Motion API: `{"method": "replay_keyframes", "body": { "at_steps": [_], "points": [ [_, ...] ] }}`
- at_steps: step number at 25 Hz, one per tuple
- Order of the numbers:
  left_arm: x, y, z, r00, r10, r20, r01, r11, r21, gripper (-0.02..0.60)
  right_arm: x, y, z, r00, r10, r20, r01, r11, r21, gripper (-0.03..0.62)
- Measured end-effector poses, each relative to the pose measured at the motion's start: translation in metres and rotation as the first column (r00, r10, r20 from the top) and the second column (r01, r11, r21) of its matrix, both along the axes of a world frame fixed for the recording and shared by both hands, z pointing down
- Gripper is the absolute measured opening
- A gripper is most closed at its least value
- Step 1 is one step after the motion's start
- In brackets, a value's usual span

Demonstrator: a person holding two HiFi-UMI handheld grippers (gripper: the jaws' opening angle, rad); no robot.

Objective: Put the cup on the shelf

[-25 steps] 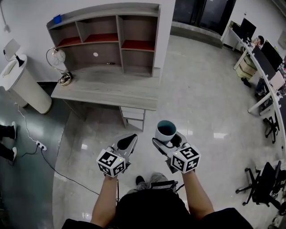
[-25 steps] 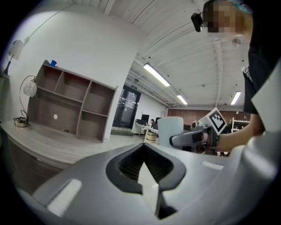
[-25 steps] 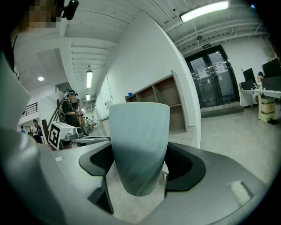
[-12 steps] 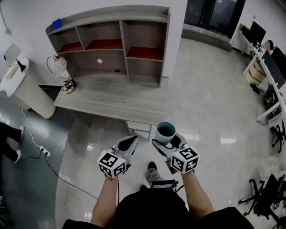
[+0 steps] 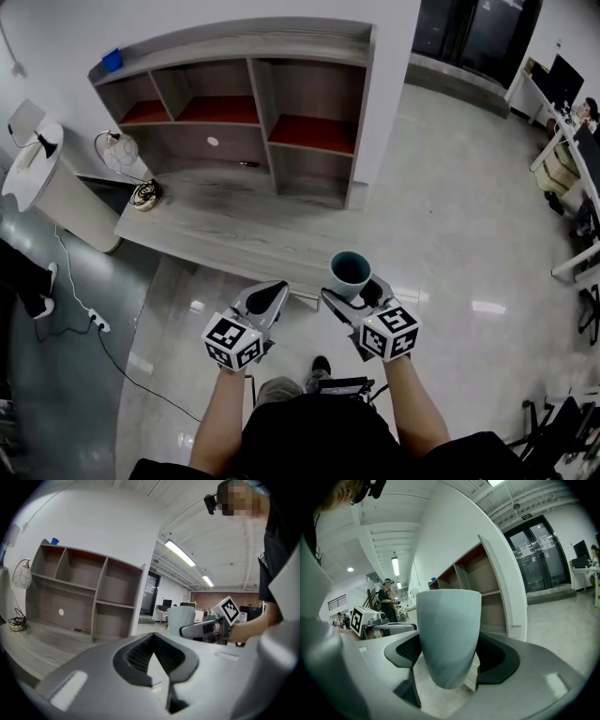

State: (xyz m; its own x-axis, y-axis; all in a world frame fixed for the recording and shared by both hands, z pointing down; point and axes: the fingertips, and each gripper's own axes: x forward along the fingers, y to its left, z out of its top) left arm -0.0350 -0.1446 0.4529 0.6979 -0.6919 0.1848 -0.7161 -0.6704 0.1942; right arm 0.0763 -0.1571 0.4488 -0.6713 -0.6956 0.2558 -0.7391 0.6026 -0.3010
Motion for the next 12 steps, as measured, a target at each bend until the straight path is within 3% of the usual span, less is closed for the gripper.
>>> {"method": "replay_keyframes", "body": {
  "at_steps": [6, 12],
  "points": [
    [-0.012, -0.034, 0.013, 0.999, -0.036, -0.002, 0.036, 0.999, -0.034, 0.0, -0.007, -0.031, 0.016, 1.0, -0.021, 0.001, 0.021, 0.999, -0.04, 0.365],
    [-0.019, -0.077, 0.022, 1.0, -0.003, -0.021, 0.002, 0.999, -0.044, 0.0, -0.014, -0.072, 0.02, 1.0, 0.009, -0.014, -0.009, 0.999, -0.038, 0.366]
  ]
}}
